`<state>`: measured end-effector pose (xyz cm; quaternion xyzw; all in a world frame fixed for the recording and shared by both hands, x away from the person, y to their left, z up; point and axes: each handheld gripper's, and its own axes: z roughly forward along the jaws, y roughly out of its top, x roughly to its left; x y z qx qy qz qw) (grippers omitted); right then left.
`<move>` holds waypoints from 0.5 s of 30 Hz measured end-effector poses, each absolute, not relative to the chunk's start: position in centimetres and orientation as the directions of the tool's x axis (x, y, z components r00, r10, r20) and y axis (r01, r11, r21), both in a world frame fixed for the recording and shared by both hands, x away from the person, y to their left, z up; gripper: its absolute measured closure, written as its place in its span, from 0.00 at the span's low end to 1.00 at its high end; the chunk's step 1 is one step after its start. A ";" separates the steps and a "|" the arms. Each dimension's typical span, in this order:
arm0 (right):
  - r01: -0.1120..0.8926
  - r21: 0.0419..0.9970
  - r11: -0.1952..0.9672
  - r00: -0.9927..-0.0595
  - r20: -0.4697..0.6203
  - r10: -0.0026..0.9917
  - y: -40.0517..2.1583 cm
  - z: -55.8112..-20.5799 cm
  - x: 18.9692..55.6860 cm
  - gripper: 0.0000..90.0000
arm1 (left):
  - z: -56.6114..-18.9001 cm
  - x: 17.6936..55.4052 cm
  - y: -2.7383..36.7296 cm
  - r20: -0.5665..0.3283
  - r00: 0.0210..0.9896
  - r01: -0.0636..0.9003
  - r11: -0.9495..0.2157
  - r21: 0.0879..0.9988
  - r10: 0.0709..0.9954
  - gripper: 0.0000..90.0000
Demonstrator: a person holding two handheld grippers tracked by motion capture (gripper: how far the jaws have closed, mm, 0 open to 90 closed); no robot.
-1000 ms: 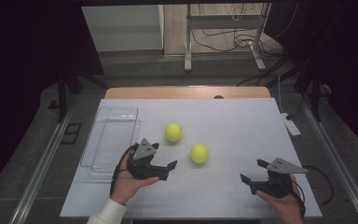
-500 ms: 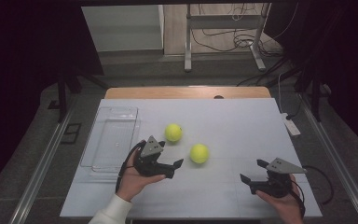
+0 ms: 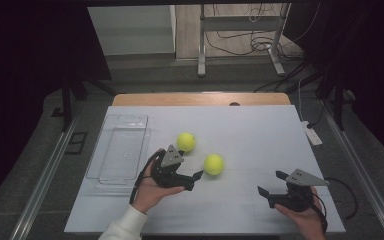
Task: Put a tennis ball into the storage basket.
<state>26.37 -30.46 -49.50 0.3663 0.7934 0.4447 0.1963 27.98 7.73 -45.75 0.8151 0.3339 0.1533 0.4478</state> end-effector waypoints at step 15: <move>0.409 0.848 0.338 -0.655 0.015 0.755 -30.4 -49.5 26.4 0.14 | -46.4 28.8 6.0 -0.056 0.749 0.415 -0.402 0.816 0.660 0.11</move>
